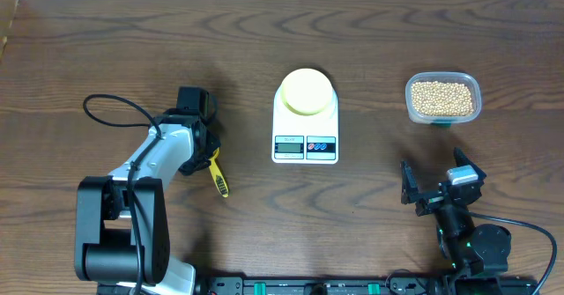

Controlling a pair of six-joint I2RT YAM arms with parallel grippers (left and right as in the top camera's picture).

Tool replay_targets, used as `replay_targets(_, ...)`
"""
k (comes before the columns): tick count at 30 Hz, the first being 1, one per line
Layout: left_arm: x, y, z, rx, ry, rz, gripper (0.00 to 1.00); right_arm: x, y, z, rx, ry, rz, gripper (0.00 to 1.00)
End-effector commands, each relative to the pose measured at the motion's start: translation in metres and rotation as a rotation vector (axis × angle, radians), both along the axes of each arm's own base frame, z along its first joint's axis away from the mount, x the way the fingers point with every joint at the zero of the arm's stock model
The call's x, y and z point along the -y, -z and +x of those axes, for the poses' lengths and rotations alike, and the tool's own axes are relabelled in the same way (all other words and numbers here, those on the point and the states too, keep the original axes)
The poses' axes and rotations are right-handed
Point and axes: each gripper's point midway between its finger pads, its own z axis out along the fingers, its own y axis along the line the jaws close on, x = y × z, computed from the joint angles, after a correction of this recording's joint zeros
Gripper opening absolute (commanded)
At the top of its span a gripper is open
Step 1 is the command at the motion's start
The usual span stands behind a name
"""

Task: Scoop item into bowl and weigh 50g on scale
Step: 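Lower the left gripper and close it on the scoop cup rim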

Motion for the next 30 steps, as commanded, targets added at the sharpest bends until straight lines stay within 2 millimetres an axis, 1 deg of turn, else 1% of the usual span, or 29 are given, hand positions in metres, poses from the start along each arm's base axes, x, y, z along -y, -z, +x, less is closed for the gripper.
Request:
replay_targets(1,-0.003,0.009,-0.009,-0.032,-0.003,0.016,0.12,-0.001,0.001,0.0,0.003,-0.003,-0.012,0.99)
replay_targets(2,-0.003,0.009,-0.009,-0.032,-0.003,0.016,0.16,-0.001,0.001,0.0,0.003,-0.003,-0.012,0.99)
replay_targets(3,-0.003,0.009,-0.009,-0.032,-0.003,0.016,0.31,-0.001,0.001,0.0,0.003,-0.003,-0.012,0.99)
replay_targets(4,-0.003,0.009,-0.009,-0.031,-0.003,0.016,0.41,-0.001,0.001,0.0,0.003,-0.003,-0.012,0.99)
replay_targets(5,-0.003,0.009,-0.008,-0.028,-0.003,0.016,0.47,-0.001,0.001,0.0,0.003,-0.003,-0.012,0.99)
replay_targets(6,-0.003,0.009,-0.008,-0.028,-0.003,0.016,0.48,-0.001,0.001,0.0,0.003,-0.003,-0.012,0.99)
replay_targets(9,-0.002,0.009,-0.009,-0.025,-0.033,0.011,0.48,-0.001,0.001,0.0,0.003,-0.003,-0.012,0.99)
replay_targets(11,-0.003,0.009,-0.012,-0.021,-0.127,0.0,0.41,-0.001,0.001,0.0,0.003,-0.003,-0.012,0.99)
replay_targets(12,-0.003,0.009,-0.014,-0.021,-0.179,-0.006,0.39,-0.001,0.001,0.0,0.003,-0.003,-0.012,0.99)
replay_targets(14,-0.003,0.01,-0.02,-0.021,-0.298,-0.016,0.31,-0.001,0.001,0.0,0.003,-0.003,-0.012,0.99)
replay_targets(16,-0.003,0.01,-0.026,-0.024,-0.417,-0.023,0.27,-0.001,0.001,0.0,0.003,-0.003,-0.012,0.99)
replay_targets(20,-0.003,0.01,-0.037,-0.036,-0.6,-0.033,0.26,-0.001,0.001,0.0,0.003,-0.003,-0.012,0.99)
replay_targets(21,0.002,0.011,-0.039,-0.041,-0.655,-0.061,0.26,-0.001,0.001,0.0,0.003,-0.003,-0.012,0.99)
replay_targets(23,0.007,0.012,-0.039,-0.046,-0.686,-0.091,0.28,-0.001,0.001,0.0,0.003,-0.003,-0.012,0.99)
replay_targets(27,0.009,0.012,-0.037,-0.04,-0.706,-0.105,0.43,-0.001,0.001,0.0,0.003,-0.003,-0.012,0.99)
replay_targets(29,0.009,0.012,-0.038,-0.041,-0.701,-0.105,0.49,-0.001,0.001,0.0,0.003,-0.003,-0.012,0.99)
replay_targets(30,0.009,0.012,-0.038,-0.043,-0.694,-0.104,0.5,-0.001,0.001,0.0,0.003,-0.003,-0.012,0.99)
